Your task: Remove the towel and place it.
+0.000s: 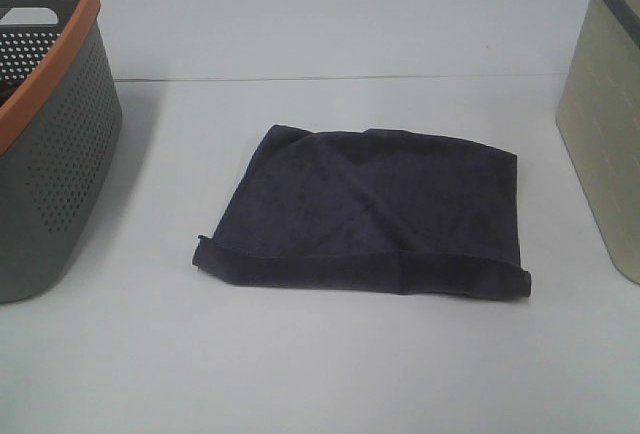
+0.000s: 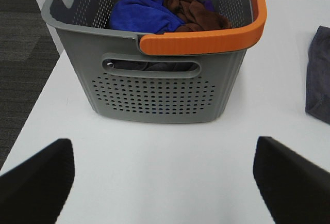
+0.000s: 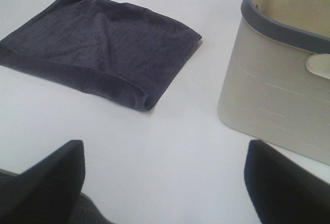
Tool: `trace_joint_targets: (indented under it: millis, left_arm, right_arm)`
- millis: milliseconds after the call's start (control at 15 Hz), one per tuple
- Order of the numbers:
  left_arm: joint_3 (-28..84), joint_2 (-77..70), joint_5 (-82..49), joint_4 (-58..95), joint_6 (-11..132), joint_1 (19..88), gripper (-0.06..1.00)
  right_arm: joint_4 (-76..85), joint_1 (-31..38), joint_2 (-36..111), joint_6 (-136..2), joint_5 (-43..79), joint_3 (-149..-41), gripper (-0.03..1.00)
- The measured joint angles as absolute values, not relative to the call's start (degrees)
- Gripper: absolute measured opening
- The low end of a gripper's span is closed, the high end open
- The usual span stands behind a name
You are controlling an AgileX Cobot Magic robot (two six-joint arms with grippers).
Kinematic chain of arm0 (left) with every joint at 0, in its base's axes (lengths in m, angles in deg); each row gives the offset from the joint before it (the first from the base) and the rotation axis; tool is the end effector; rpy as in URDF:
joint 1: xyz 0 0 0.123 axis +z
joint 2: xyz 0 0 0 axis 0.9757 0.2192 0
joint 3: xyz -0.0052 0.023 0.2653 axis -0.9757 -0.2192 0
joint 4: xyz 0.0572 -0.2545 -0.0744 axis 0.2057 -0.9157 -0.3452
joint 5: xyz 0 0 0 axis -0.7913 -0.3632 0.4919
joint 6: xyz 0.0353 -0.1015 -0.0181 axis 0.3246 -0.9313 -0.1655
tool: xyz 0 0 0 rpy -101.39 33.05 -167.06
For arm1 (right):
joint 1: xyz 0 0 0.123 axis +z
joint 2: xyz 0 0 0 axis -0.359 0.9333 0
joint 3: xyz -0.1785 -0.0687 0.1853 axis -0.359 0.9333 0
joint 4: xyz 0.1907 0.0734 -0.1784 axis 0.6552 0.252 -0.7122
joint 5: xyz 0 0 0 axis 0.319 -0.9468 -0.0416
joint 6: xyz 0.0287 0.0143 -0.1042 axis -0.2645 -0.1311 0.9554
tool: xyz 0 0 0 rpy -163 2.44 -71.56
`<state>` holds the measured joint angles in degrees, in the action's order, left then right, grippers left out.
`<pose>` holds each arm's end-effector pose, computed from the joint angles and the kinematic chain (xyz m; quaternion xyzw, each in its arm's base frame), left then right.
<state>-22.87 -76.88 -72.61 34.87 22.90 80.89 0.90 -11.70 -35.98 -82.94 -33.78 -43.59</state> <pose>0.0468 0.0083 0.2792 -0.0540 0.8478 0.0282 0.5268 0.0438 0.0145 0.2796 -0.1220 0.8440 0.0487 0.5201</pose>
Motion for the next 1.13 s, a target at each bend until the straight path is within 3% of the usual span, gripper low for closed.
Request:
trace_joint_targets:
  millis: [1133]
  left_arm:
    - [-22.9,-76.9,-72.6,30.7,27.8,81.1,0.88]
  right_arm:
    - [0.9,-11.7,-36.0,-82.9,-33.8,-43.6,0.75]
